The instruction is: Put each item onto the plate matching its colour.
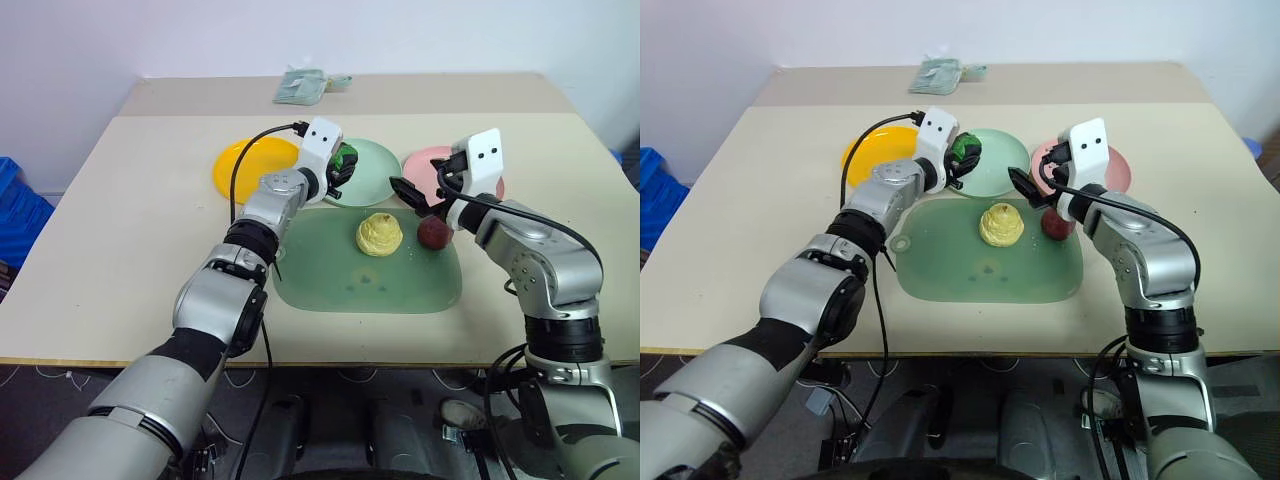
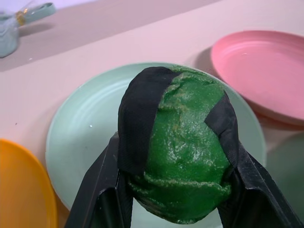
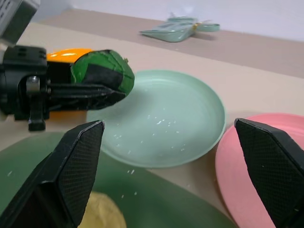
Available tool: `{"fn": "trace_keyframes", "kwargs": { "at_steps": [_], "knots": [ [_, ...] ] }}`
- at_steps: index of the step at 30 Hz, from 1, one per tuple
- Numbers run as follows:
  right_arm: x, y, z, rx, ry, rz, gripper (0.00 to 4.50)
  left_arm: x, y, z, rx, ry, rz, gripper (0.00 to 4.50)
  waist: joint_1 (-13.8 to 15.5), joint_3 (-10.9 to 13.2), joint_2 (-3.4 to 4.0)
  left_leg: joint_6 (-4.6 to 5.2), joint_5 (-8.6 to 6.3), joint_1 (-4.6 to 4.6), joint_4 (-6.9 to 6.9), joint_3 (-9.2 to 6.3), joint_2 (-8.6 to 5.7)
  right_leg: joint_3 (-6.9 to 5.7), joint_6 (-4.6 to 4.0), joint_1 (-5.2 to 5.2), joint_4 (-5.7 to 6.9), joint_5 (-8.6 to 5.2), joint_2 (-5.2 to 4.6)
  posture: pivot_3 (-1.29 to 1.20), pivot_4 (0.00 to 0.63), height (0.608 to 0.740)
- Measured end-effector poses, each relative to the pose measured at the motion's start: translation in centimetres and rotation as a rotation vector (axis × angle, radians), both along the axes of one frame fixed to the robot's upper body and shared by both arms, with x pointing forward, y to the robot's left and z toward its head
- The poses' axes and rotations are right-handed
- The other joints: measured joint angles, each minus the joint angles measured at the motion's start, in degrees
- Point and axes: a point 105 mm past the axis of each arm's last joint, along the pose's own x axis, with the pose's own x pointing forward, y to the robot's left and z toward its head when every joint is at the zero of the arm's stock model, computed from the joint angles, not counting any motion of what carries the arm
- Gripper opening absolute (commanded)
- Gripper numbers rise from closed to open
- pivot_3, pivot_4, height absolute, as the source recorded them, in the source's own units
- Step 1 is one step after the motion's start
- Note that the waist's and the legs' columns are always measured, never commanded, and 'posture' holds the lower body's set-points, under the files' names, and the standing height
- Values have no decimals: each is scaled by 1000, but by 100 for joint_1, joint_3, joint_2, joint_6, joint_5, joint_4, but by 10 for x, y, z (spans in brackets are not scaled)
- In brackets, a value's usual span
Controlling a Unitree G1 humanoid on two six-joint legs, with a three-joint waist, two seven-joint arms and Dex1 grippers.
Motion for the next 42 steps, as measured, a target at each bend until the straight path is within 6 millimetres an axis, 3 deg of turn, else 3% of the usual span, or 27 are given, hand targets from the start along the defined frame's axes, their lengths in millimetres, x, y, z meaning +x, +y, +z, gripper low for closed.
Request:
{"fn": "trace_keyframes", "kwargs": {
  "at_steps": [4,8,15,19,23,32,38,42],
  "knots": [
    [5,-1,-5,4,19,-52,4500,3,3,-8,14,13,65,1860,-3,0,0,-7,4,-8,5,1,-1,0,3,-5,1,2,1,0,150,740],
    [7,1,-8,10,30,-69,4500,3,3,-13,15,20,99,1464,-6,-1,1,-19,12,-58,38,1,-2,1,4,-53,29,3,1,0,150,740],
    [5,1,-9,3,40,-67,4500,0,-8,-8,-13,-6,38,1452,-7,-1,1,-2,2,-79,78,9,-10,4,4,-79,79,3,-4,0,150,740],
    [2,1,-12,1,50,-57,4500,3,4,1,-15,-43,34,1452,-38,-1,1,-8,5,-79,76,9,-10,5,4,-81,83,3,-4,0,150,740],
    [2,-2,-14,4,55,-56,4500,5,19,-6,-3,-41,72,1452,-51,-1,2,-13,8,-79,77,9,-10,5,4,-82,84,3,-4,0,150,740],
    [2,-3,-13,-8,45,-51,4500,6,14,-3,-11,-63,86,1452,-26,-1,2,-11,7,-79,80,10,-11,5,4,-81,85,3,-5,0,150,740],
    [2,-3,-13,-11,42,-55,4500,7,11,8,-7,-84,90,4325,-34,-1,2,-12,8,-79,80,10,-11,5,4,-81,85,3,-5,0,150,740],
    [0,-3,-12,-12,38,-56,4500,8,11,9,-5,-89,109,4458,-34,-1,2,-12,8,-79,80,10,-11,5,4,-81,86,3,-5,0,150,740]
  ]
}}
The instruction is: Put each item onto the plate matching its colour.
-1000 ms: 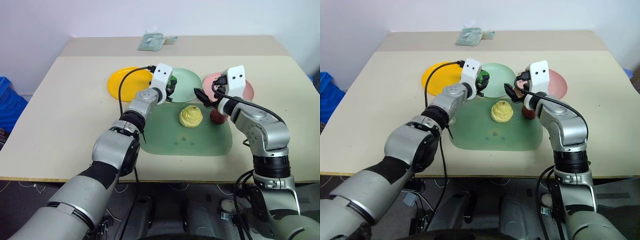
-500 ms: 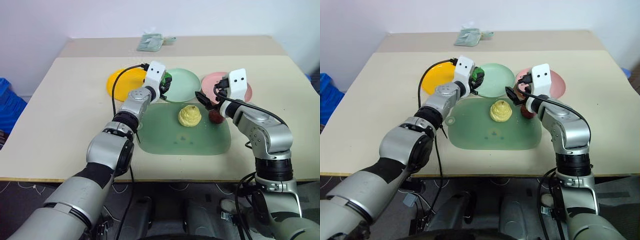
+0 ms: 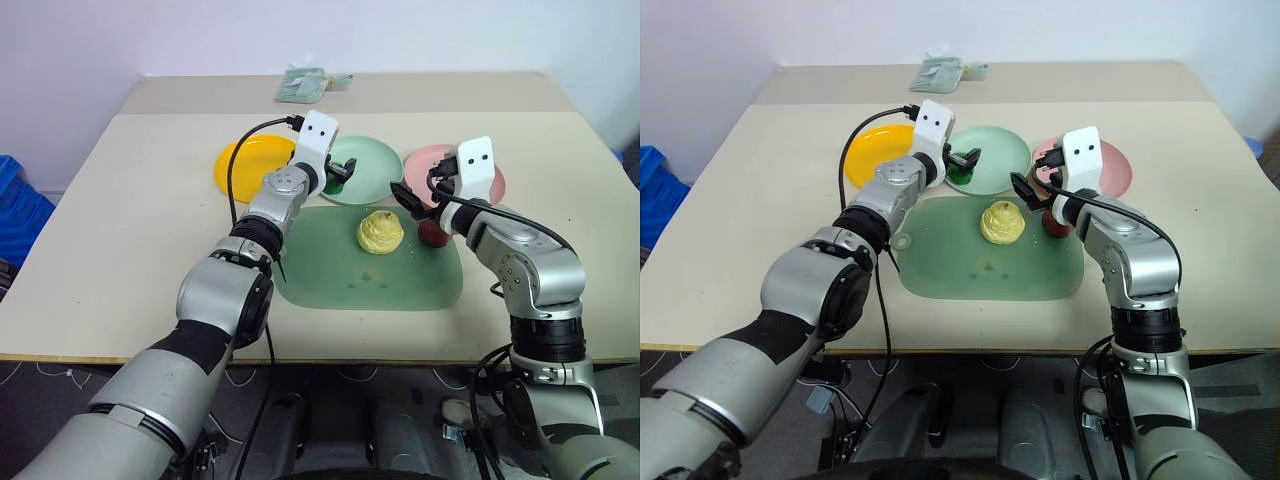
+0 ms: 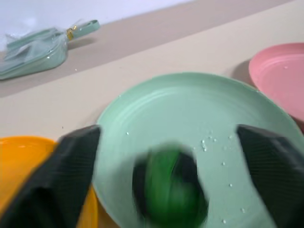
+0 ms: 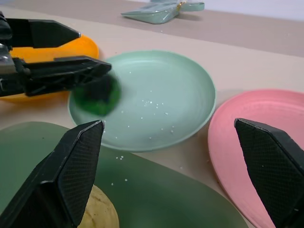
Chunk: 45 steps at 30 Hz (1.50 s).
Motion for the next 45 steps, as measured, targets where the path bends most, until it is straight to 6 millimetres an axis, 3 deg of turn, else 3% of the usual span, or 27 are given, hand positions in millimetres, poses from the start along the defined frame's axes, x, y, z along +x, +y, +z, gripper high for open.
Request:
{"fn": "trace_keyframes", "kwargs": {
  "at_steps": [6,12,16,21,29,36,41,45],
  "knots": [
    [-3,-2,-1,0,-3,-9,4500,0,-1,3,-29,-8,-12,4458,-1,0,0,-3,2,0,0,0,0,0,0,0,1,0,0,0,150,740],
    [-6,-2,0,-2,-10,-4,4500,-7,-5,25,-88,-106,-134,4458,-11,-2,3,-7,4,1,-1,3,0,2,0,0,1,0,0,0,150,740],
    [-9,-7,2,-6,-20,-7,4500,-22,4,15,-101,-149,-248,4458,-84,-3,5,-7,4,2,-2,4,1,5,0,0,2,0,-1,0,150,740],
    [-14,-10,0,-29,-18,12,4500,-64,36,-9,-47,-215,-370,4458,-177,-6,9,-9,5,5,-11,17,10,25,-2,-11,5,0,3,0,150,740],
    [-21,0,0,-24,-17,86,4500,-137,104,-24,49,-146,-518,4458,-91,-8,14,14,-9,10,-2,19,10,29,-4,-4,5,0,1,0,150,740],
    [-37,1,-4,-39,-11,149,4500,-178,117,-40,97,2,-640,4458,-59,-9,14,23,-15,12,-6,17,9,28,-6,0,-1,-1,0,0,150,740],
    [-53,-5,-1,-54,-25,192,4500,-178,118,-39,87,23,-649,4458,-71,-10,14,24,-16,14,-5,17,11,27,-6,2,-2,-1,0,0,150,740],
    [-66,-4,-1,-36,-31,219,4500,-165,101,-38,80,7,-675,4458,-39,-10,13,25,-16,14,-1,20,10,25,-5,7,-4,0,-2,0,150,740]
  ]
}}
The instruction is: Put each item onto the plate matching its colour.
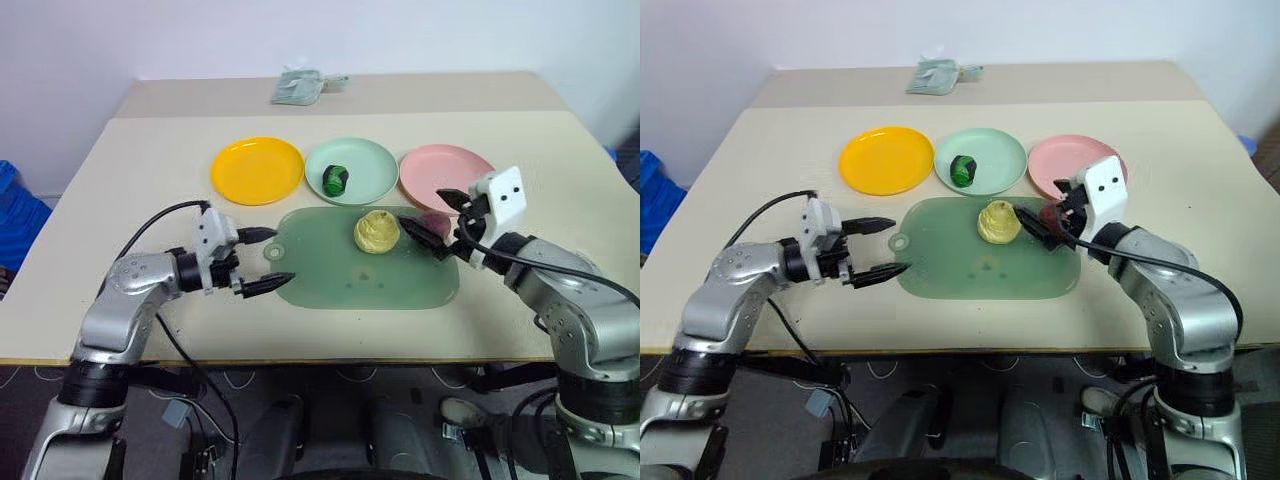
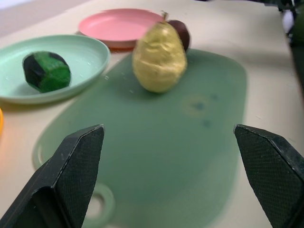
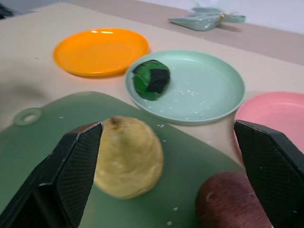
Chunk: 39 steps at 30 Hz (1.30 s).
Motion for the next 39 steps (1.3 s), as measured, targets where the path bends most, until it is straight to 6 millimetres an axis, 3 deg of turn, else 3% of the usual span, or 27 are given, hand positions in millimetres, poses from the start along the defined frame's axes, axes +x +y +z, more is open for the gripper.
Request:
{"fn": "trace_keyframes", "kwargs": {
  "at_steps": [3,15,26,29,31,39],
  "knots": [
    [-19,-11,-2,9,2,-9,4500,14,-33,2,10,-7,-84,4458,141,-1,-2,2,-1,-1,4,-5,-2,-6,0,5,-3,0,-1,0,150,740],
    [-84,-27,-17,-26,65,-18,4500,65,-118,9,88,-13,-160,4458,84,0,-15,11,-5,0,8,3,0,-4,4,11,-9,0,-1,0,150,740],
    [-114,-33,-23,-65,100,-78,4500,80,-133,-15,177,25,-156,4458,99,2,-21,13,-6,1,13,4,1,-7,6,16,-7,-1,-1,0,150,740],
    [-115,-32,-21,-61,92,-89,4500,80,-138,-17,176,26,-162,3802,96,2,-21,13,-7,1,13,4,1,-6,7,15,-8,-1,-1,0,150,740],
    [-114,-33,-21,-59,90,-101,4500,80,-141,-18,166,26,-158,3007,96,2,-21,13,-7,1,13,3,1,-7,7,15,-7,-1,-1,0,150,740],
    [-108,-29,-9,-82,47,-89,4500,92,-133,-4,87,-1,-63,3007,92,3,-23,13,-6,1,12,3,1,-7,7,14,-7,-1,-1,0,150,740]
  ]
}}
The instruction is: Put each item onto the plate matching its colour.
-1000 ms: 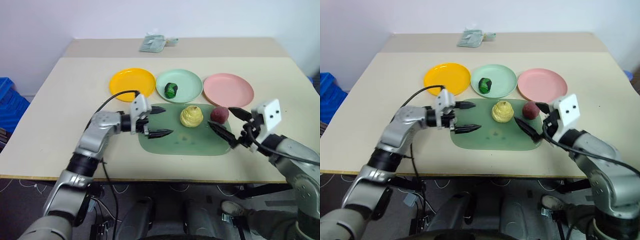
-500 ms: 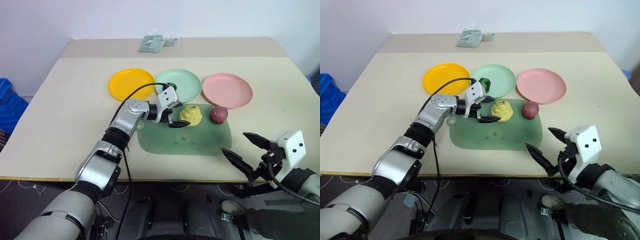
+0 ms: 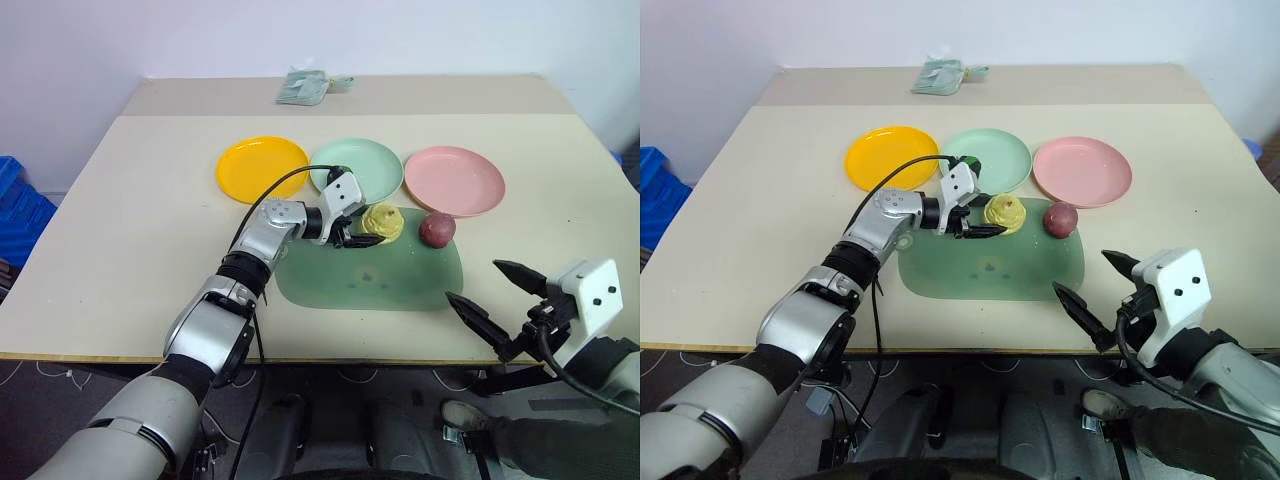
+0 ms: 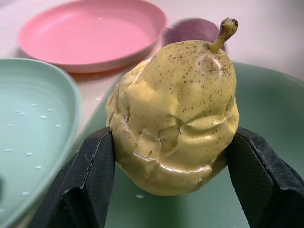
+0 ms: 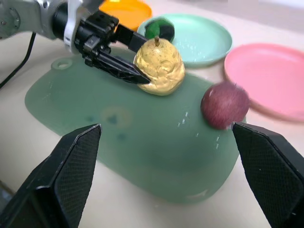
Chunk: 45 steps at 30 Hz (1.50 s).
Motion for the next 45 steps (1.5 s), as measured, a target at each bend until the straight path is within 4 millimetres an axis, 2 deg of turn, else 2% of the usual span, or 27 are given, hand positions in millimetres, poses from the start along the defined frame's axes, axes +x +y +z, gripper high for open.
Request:
{"fn": "trace_keyframes", "kwargs": {
  "at_steps": [3,5,7,11,13,16,20,27,30,31,34,39,41,45],
  "knots": [
    [4,6,5,-3,-19,28,4500,10,15,27,-117,-21,96,3007,-12,0,0,0,0,1,-2,0,2,1,0,-1,0,0,0,0,150,740],
    [7,9,6,-4,-24,43,4500,16,33,44,-200,-31,189,3007,-15,0,0,0,0,1,-3,0,2,1,0,-2,0,0,1,0,150,740],
    [12,12,7,0,-25,60,4500,26,62,55,-284,-31,349,3007,-23,0,0,0,0,2,-2,0,2,3,0,-2,1,0,1,0,150,740],
    [21,15,6,16,-18,85,4500,47,126,60,-367,-42,710,3007,9,0,-2,-1,1,1,4,-1,1,1,1,-2,5,0,2,0,150,740],
    [26,18,6,26,-16,105,4500,57,159,56,-392,-46,900,3007,29,-3,-7,-1,1,1,10,-1,-1,0,3,2,5,1,2,0,150,740],
    [33,18,4,25,-13,113,4500,66,183,46,-401,-33,1076,3007,130,0,-12,0,0,-1,20,0,-3,0,8,4,5,5,2,0,150,740],
    [38,20,3,25,-21,141,4500,75,191,34,-388,-23,1181,3007,185,2,-26,4,-5,-6,40,-2,-6,-5,15,14,3,9,1,0,150,740],
    [40,23,0,16,-23,166,4500,79,186,11,-362,35,1204,3007,136,2,-28,17,-14,-7,50,1,-7,-3,18,14,4,10,0,0,150,740],
    [40,23,0,12,-22,170,4500,78,183,4,-362,61,1194,4277,138,3,-30,17,-14,-8,51,1,-7,-3,18,14,4,11,0,0,150,740],
    [40,24,0,11,-24,172,4500,78,183,4,-363,62,1191,4465,138,3,-30,17,-14,-9,52,1,-7,-3,18,14,4,11,0,0,150,740],
    [42,23,2,11,-32,171,4500,78,183,5,-373,60,1189,4465,146,3,-31,17,-14,-9,55,1,-7,-3,18,15,5,11,0,0,150,740],
    [44,24,2,12,-30,180,4500,76,180,29,-451,-10,1136,4465,137,2,-30,20,-16,-10,58,2,-7,-1,19,16,6,11,0,0,150,740],
    [44,25,2,13,-27,184,4500,72,181,32,-472,-23,1113,4465,132,2,-30,20,-17,-10,58,2,-6,-1,19,15,6,11,0,0,150,740],
    [47,25,2,19,-23,190,4500,44,181,25,-498,-20,1009,4465,80,0,-28,23,-19,-10,55,8,-5,8,18,11,7,11,0,0,150,740]
  ]
}}
